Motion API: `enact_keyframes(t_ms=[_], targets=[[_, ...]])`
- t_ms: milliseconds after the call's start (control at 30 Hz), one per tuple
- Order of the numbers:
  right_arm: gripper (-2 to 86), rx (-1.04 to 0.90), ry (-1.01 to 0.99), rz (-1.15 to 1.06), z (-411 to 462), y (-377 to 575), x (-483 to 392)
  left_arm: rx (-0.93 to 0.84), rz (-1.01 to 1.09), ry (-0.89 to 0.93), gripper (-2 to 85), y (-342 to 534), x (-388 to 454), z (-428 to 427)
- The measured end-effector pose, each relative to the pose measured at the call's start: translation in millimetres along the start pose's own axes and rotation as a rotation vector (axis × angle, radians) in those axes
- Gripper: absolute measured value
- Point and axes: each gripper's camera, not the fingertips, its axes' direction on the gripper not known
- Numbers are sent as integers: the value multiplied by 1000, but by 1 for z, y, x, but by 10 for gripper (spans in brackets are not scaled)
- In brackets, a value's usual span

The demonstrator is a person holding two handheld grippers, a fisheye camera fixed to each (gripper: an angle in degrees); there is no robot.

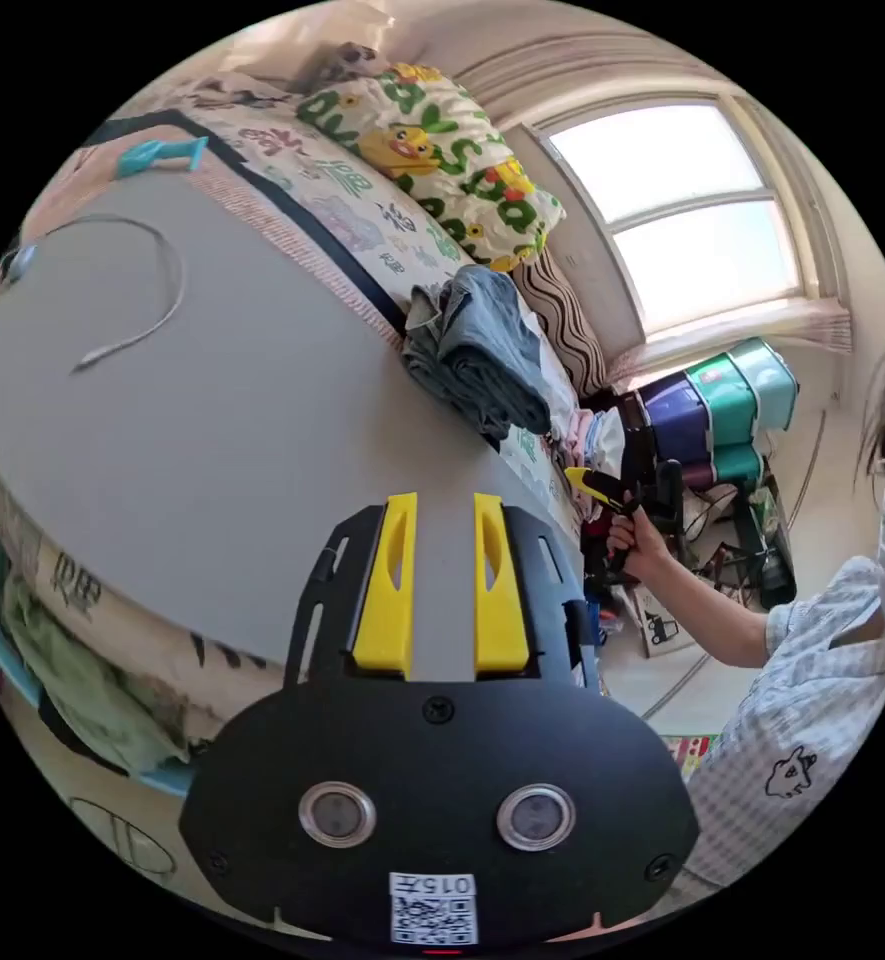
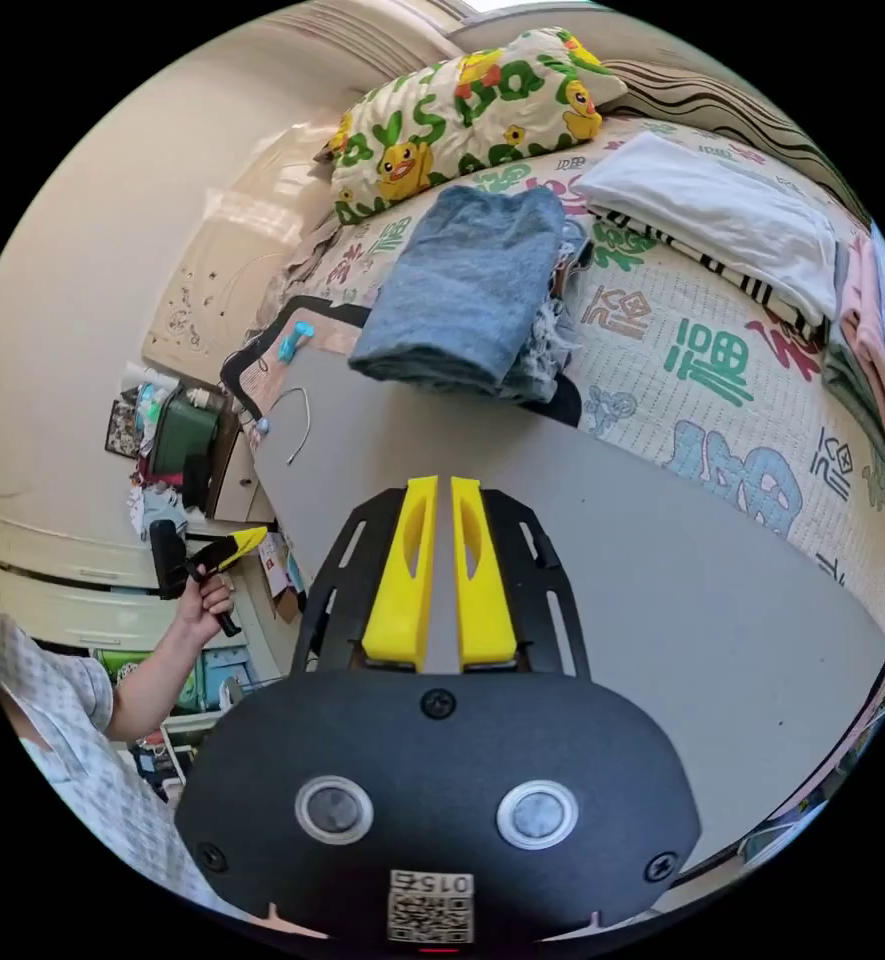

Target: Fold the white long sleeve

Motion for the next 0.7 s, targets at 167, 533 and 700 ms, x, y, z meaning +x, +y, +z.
enact_keyframes(t_ms=[167, 533, 700], targets=[[3, -204, -95, -239, 61, 71, 28, 154, -203, -130, 110, 164, -34, -21], [93, -786, 121, -722, 341, 235, 86, 53, -534, -365, 113, 330, -216, 6], [119, -856, 462, -792, 458, 285, 159, -26, -520, -397, 110, 365, -274, 9]])
